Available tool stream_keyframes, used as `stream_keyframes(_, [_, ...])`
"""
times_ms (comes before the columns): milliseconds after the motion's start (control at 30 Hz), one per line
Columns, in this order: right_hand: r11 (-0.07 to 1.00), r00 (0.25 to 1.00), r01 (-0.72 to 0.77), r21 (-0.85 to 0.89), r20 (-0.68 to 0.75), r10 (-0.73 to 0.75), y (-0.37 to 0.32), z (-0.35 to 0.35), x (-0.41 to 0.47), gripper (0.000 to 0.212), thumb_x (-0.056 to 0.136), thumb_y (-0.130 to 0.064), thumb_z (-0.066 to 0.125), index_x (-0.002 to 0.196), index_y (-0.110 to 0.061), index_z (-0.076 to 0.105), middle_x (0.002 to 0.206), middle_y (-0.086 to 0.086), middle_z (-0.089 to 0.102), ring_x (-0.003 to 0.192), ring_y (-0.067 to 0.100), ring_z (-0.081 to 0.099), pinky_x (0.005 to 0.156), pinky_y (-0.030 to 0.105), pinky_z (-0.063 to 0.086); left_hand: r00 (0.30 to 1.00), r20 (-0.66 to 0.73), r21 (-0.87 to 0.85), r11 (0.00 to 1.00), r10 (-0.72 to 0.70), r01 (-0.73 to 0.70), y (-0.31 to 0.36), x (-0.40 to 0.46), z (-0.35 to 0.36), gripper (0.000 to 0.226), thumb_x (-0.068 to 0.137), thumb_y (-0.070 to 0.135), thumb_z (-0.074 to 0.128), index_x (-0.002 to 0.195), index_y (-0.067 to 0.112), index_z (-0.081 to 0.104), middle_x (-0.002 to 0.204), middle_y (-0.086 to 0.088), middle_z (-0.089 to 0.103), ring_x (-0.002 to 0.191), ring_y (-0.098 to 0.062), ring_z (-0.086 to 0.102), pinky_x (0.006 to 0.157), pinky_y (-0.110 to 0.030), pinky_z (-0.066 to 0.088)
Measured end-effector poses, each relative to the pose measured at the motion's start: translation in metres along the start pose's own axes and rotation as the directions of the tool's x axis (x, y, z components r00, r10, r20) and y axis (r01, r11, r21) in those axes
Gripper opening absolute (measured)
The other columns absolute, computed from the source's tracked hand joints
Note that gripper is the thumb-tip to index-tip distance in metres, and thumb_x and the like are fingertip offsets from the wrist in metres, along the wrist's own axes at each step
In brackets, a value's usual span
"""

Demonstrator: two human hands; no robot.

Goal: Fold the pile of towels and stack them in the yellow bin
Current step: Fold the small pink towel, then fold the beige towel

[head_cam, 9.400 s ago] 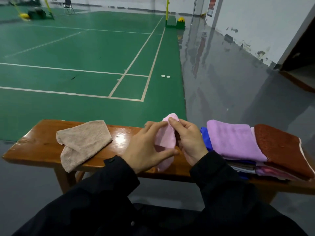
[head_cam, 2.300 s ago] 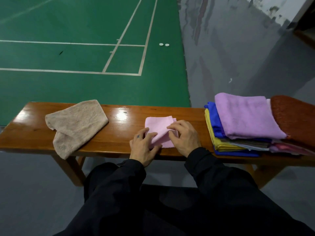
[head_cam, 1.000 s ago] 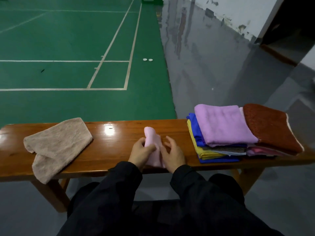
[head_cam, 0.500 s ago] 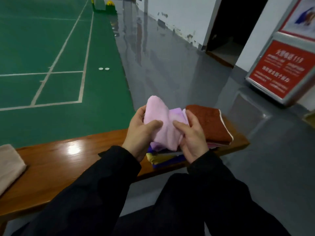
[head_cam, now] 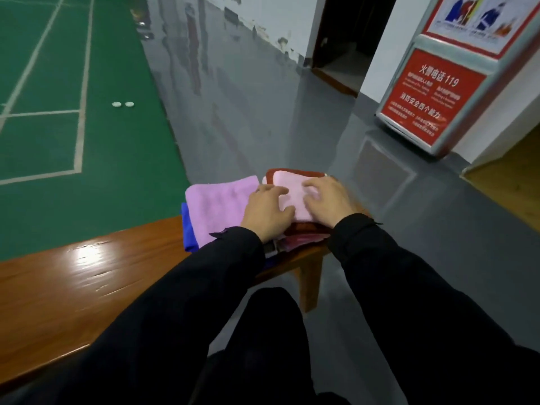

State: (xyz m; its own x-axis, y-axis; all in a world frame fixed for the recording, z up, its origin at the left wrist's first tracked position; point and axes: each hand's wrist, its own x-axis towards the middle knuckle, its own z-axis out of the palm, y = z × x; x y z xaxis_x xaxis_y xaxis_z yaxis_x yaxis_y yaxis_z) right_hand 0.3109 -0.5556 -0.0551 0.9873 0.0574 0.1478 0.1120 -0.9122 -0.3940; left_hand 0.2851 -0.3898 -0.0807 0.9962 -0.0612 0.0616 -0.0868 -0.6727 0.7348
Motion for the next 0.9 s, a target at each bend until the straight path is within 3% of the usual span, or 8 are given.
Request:
stream_keyframes(67, [0.996,0.996,0.085,0.007,-0.012,-0.085,-0.022,0.007,-0.011,0.028,0.092,-0.023,0.057,0.112,-0.023,0.077,0.12,0.003,0.072,0.116,0.026,0.062,0.098,0.038,0.05,0.999,-0.037,-0.091,0.995,0.036,-0.04,0.005,-0.008,-0.014,0.038,0.09,0.029,0.059,0.125,0.016,0.068,0.125,-0.004,0.068,0.118,-0.02,0.06,0.1,-0.031,0.047])
stream_keyframes(167, [0.945,0.989,0.143,0.295,-0.067,-0.129,-0.08,0.014,-0.026,0.023,0.092,-0.02,0.056,0.107,-0.022,0.073,0.11,0.0,0.074,0.105,0.021,0.065,0.092,0.04,0.052,0.978,-0.21,-0.332,0.941,-0.009,-0.063,0.0,-0.027,-0.049,0.019,0.094,0.02,0.058,0.103,0.015,0.074,0.097,0.005,0.075,0.094,-0.01,0.067,0.091,-0.032,0.054])
stream_keyframes(333, [0.801,0.954,0.234,0.551,0.028,-0.299,-0.185,0.045,-0.053,0.021,0.092,-0.018,0.059,0.107,-0.025,0.071,0.102,-0.009,0.075,0.099,0.013,0.069,0.091,0.041,0.057,0.909,-0.381,-0.521,0.851,-0.168,-0.062,-0.066,-0.077,-0.118,0.021,0.095,0.029,0.061,0.091,0.012,0.073,0.089,-0.001,0.077,0.091,-0.019,0.073,0.087,-0.045,0.059])
stream_keyframes(533, [0.724,0.785,0.395,0.566,0.201,-0.586,-0.328,0.128,-0.11,0.028,0.093,-0.015,0.058,0.117,-0.025,0.068,0.112,-0.004,0.073,0.104,0.018,0.066,0.093,0.038,0.054,0.756,-0.527,-0.41,0.895,-0.389,0.175,-0.168,-0.19,-0.213,0.018,0.096,0.023,0.057,0.086,0.02,0.072,0.084,0.006,0.074,0.083,-0.011,0.069,0.078,-0.032,0.056])
stream_keyframes(667, [0.676,0.651,0.28,0.682,0.383,-0.656,-0.398,0.181,-0.171,0.028,0.096,-0.013,0.062,0.122,-0.021,0.067,0.116,-0.003,0.07,0.106,0.014,0.065,0.09,0.026,0.053,0.656,-0.573,-0.229,0.865,-0.491,0.447,-0.239,-0.271,-0.264,0.024,0.093,0.027,0.055,0.092,0.011,0.073,0.089,-0.005,0.074,0.088,-0.023,0.068,0.075,-0.034,0.052])
stream_keyframes(733, [0.676,0.593,0.271,0.685,0.434,-0.678,-0.409,0.198,-0.192,0.029,0.097,-0.019,0.065,0.126,-0.017,0.066,0.12,-0.003,0.068,0.108,0.011,0.064,0.09,0.021,0.052,0.539,-0.598,-0.077,0.711,-0.594,0.699,-0.284,-0.31,-0.283,0.029,0.093,0.028,0.054,0.108,0.011,0.072,0.109,-0.008,0.071,0.099,-0.025,0.063,0.079,-0.03,0.045])
stream_keyframes(800, [0.689,0.56,0.282,0.668,0.469,-0.683,-0.409,0.208,-0.204,0.027,0.099,-0.024,0.064,0.126,-0.017,0.068,0.119,-0.005,0.067,0.107,0.009,0.062,0.089,0.019,0.051,0.316,-0.609,-0.04,0.427,-0.727,0.903,-0.33,-0.348,-0.292,0.056,0.089,0.044,0.054,0.135,0.014,0.056,0.142,-0.012,0.054,0.127,-0.033,0.049,0.1,-0.04,0.043])
stream_keyframes(900, [0.717,0.546,0.291,0.633,0.506,-0.668,-0.396,0.215,-0.207,0.023,0.101,-0.024,0.063,0.123,-0.02,0.068,0.117,-0.008,0.067,0.106,0.007,0.062,0.083,0.012,0.046,0.055,-0.547,-0.34,0.281,-0.835,0.897,-0.379,-0.371,-0.296,0.095,0.086,0.06,0.059,0.157,0.011,0.019,0.161,-0.019,0.023,0.146,-0.041,0.024,0.114,-0.055,0.028])
